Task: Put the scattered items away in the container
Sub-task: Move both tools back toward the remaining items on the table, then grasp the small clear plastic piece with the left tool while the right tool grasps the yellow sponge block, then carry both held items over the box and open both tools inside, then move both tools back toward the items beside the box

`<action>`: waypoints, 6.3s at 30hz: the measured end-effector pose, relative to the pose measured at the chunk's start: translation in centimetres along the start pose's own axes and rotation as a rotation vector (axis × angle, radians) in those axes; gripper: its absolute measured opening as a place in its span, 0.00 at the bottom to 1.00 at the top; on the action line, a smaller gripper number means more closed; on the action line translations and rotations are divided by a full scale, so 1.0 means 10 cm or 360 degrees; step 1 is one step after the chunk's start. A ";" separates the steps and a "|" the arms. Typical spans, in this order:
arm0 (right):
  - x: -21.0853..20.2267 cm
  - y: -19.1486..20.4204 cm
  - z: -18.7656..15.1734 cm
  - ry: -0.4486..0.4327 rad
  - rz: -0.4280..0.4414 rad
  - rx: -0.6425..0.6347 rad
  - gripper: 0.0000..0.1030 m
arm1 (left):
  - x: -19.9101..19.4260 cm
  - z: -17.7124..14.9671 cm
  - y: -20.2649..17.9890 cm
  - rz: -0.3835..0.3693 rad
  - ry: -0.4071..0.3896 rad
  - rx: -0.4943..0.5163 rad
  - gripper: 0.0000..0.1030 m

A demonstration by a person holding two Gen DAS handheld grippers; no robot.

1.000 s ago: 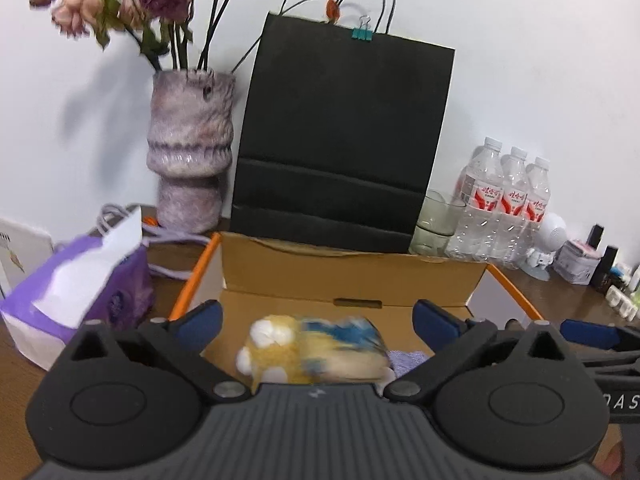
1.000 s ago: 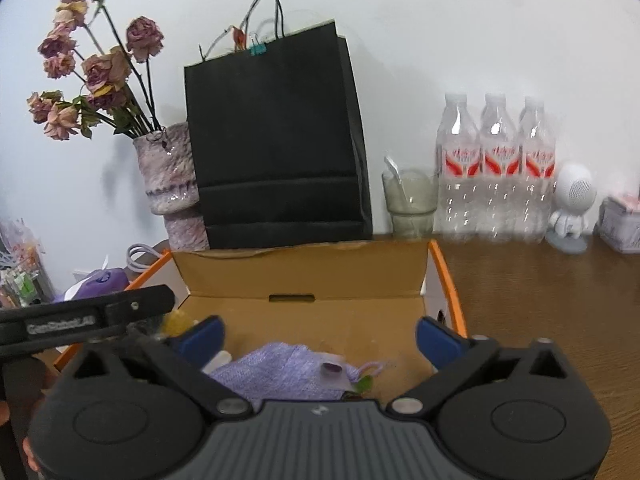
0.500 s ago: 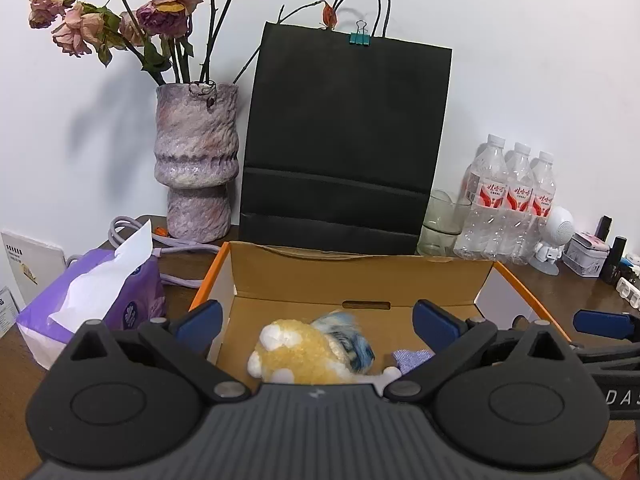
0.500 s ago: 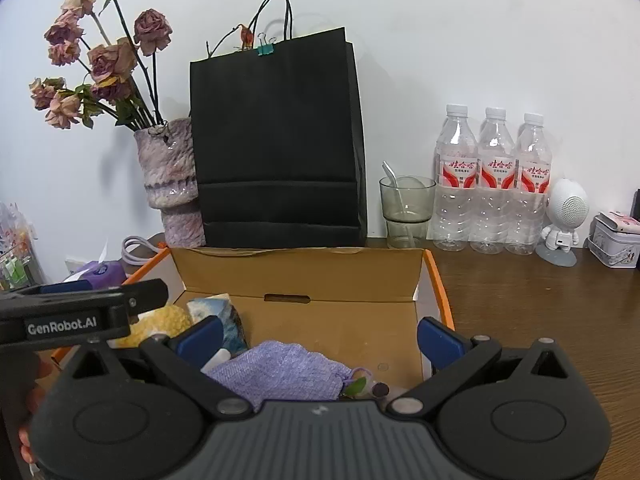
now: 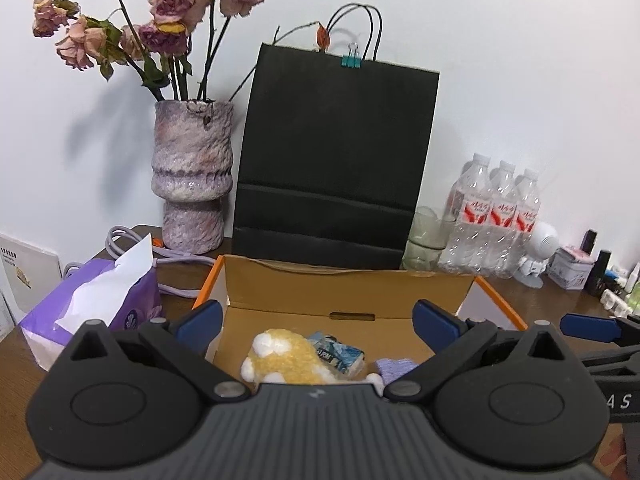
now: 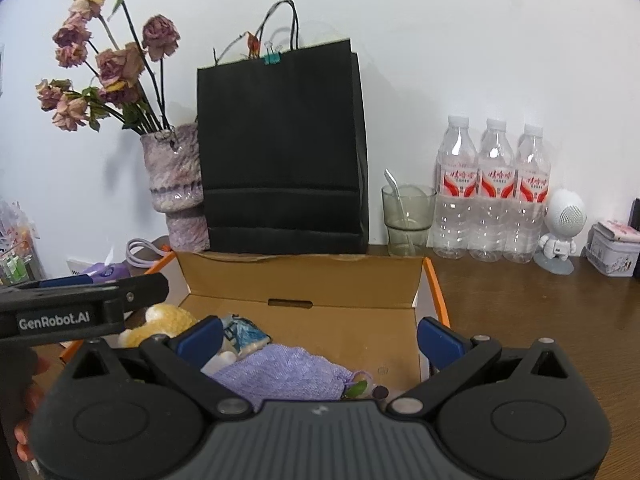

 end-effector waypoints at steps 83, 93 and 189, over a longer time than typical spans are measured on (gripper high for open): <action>-1.18 -0.17 -1.26 0.0102 -0.0052 0.0091 0.10 | -1.23 -1.15 0.55 -0.0133 0.0157 0.0117 0.21; -1.06 -0.09 -0.84 -0.0038 0.0001 0.0105 0.10 | -1.04 -0.64 0.22 -0.0220 0.0013 0.0120 0.21; -0.61 -0.42 -0.31 0.0087 -0.0241 -0.0043 1.00 | -0.58 -0.33 0.18 -0.0047 0.0117 0.0136 1.00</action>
Point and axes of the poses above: each gripper's, at about its wrist camera, not at the fingertips, and x roughly the way its jaws point, y to its left, z to its top, the point moved 1 cm from there along x, roughly the way its jaws point, and after that the axes turned 13 degrees about x, right-handed, at the moved point
